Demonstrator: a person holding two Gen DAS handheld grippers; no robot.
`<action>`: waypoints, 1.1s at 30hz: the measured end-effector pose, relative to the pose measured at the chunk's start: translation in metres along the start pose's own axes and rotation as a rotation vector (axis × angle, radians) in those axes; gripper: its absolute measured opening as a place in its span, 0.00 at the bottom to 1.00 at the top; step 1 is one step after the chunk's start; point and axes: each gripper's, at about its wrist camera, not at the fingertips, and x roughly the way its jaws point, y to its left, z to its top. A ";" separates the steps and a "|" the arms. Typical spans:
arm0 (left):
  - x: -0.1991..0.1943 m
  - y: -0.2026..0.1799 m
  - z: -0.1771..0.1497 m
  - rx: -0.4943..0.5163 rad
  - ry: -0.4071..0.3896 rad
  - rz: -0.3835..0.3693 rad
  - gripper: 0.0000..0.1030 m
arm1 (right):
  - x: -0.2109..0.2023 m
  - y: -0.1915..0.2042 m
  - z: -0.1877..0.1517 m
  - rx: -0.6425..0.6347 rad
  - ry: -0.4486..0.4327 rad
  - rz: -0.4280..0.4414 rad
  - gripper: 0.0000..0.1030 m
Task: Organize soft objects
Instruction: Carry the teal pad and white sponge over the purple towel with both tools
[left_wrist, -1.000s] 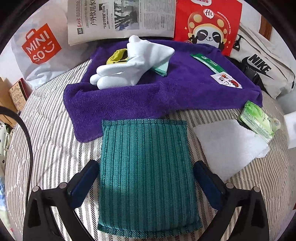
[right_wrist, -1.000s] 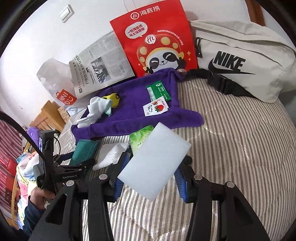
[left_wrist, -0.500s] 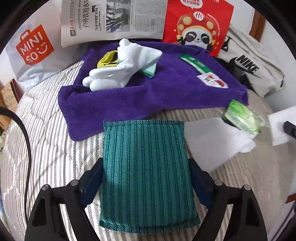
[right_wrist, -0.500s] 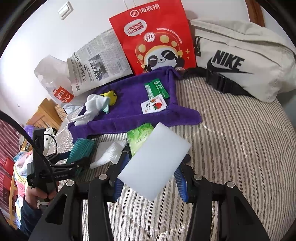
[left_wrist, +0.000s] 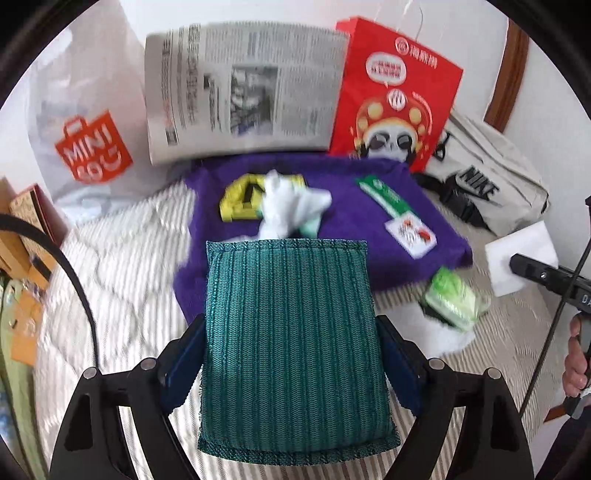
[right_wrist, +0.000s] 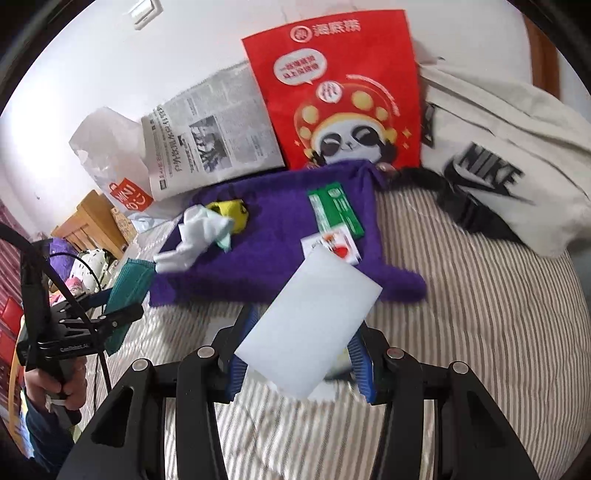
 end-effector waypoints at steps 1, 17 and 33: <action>-0.001 0.001 0.006 0.002 -0.008 0.000 0.84 | 0.003 0.003 0.006 -0.006 -0.002 0.003 0.47; 0.051 0.023 0.100 -0.015 -0.031 -0.004 0.84 | 0.097 0.006 0.095 -0.053 0.047 0.012 0.47; 0.091 0.037 0.117 -0.043 -0.012 -0.033 0.84 | 0.185 0.013 0.119 -0.076 0.175 0.088 0.47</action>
